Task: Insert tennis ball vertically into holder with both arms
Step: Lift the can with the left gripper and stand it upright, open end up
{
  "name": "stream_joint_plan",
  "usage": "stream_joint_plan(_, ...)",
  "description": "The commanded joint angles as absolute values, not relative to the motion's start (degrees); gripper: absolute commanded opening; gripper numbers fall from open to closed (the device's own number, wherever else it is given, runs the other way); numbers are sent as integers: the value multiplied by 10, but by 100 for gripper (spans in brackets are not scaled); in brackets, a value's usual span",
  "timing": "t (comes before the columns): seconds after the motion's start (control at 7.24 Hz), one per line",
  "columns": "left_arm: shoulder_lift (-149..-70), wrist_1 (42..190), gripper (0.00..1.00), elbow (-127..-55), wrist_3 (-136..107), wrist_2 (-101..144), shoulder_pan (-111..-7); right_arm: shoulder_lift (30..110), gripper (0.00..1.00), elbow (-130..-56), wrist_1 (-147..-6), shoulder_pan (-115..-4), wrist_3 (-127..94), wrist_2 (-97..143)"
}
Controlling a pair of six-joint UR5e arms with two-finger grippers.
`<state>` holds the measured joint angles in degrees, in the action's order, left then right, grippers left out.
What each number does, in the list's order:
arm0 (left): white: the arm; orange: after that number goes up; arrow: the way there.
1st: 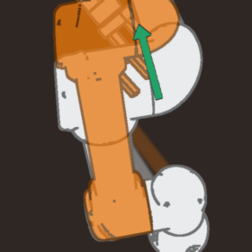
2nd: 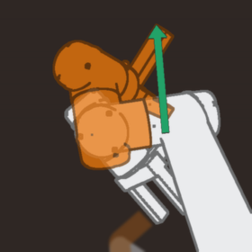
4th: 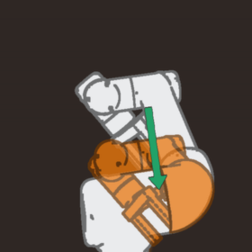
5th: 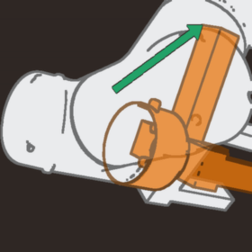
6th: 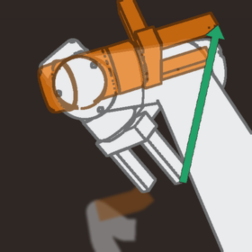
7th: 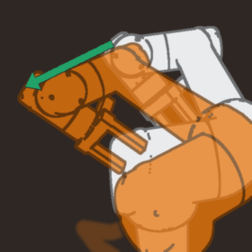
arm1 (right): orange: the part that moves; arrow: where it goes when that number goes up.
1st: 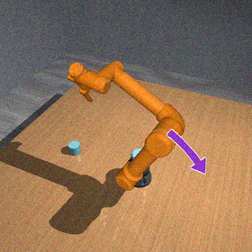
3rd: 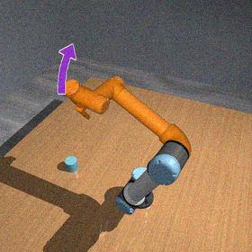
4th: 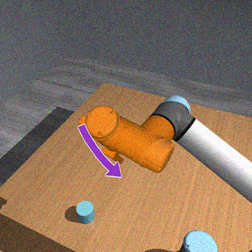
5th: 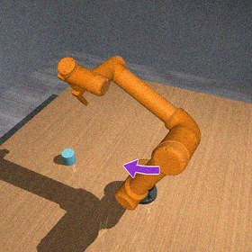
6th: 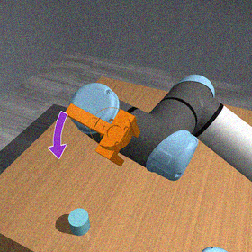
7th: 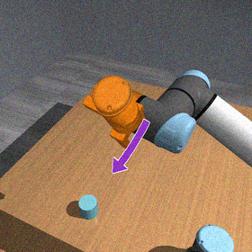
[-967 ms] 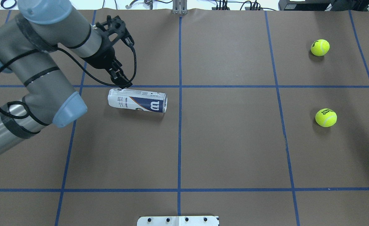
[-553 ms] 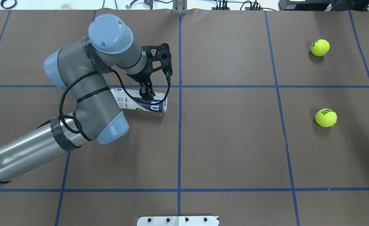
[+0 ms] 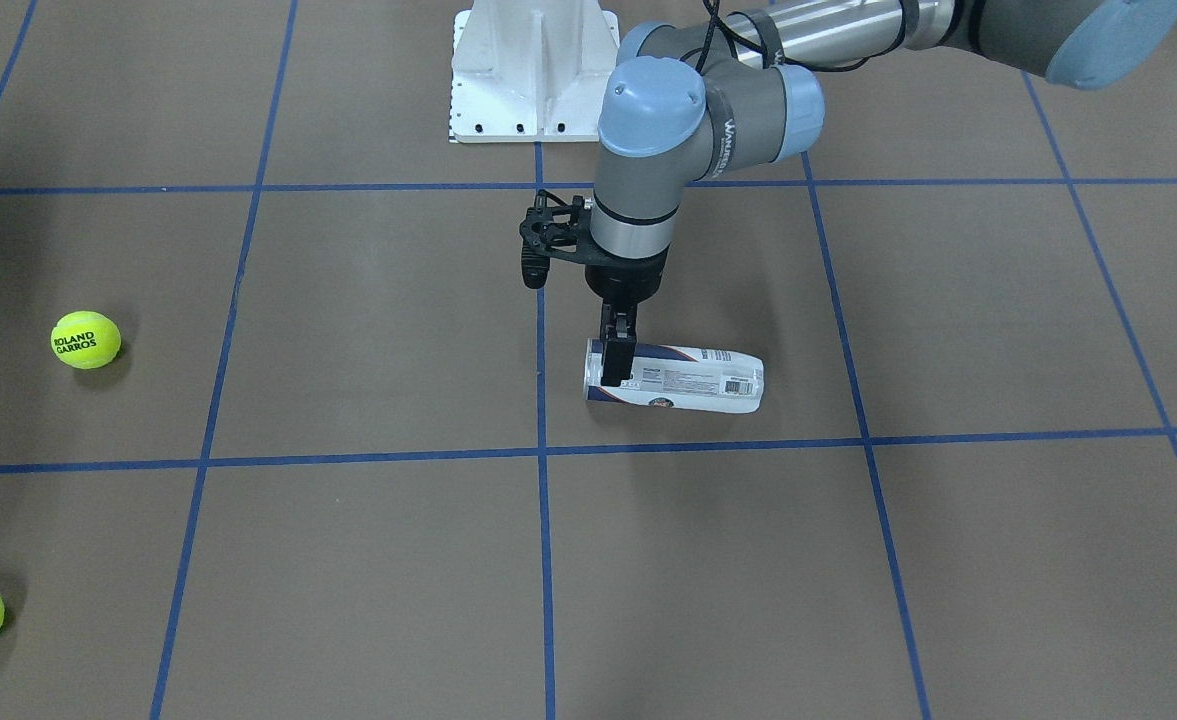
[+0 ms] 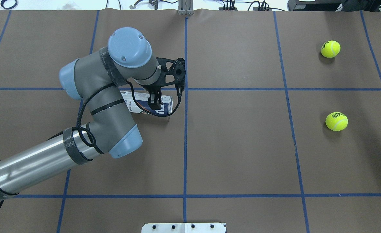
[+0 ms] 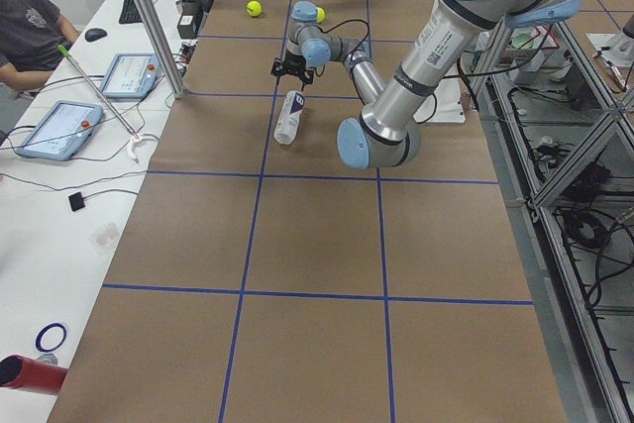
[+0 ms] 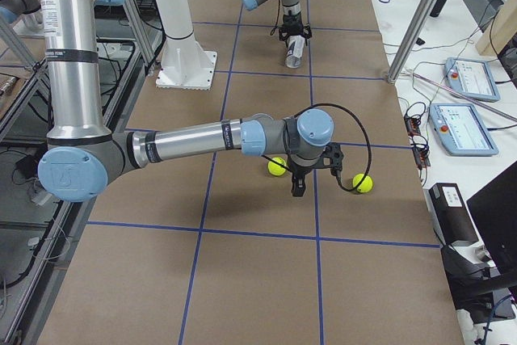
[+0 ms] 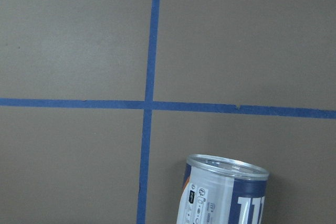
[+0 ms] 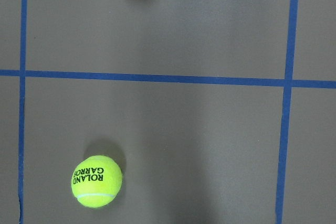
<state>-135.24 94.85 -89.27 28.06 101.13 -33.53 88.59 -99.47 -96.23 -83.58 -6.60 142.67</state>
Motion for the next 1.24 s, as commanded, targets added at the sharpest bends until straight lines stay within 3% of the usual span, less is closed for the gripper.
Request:
stream_joint_plan(0.0,-1351,948,100,-894,287,969,-308,889,100,-984,-963,-836,-68,1426)
stream_joint_plan(1.11,-1362,984,100,-828,284,947,-287,891,100,-976,-962,-836,-68,1425)
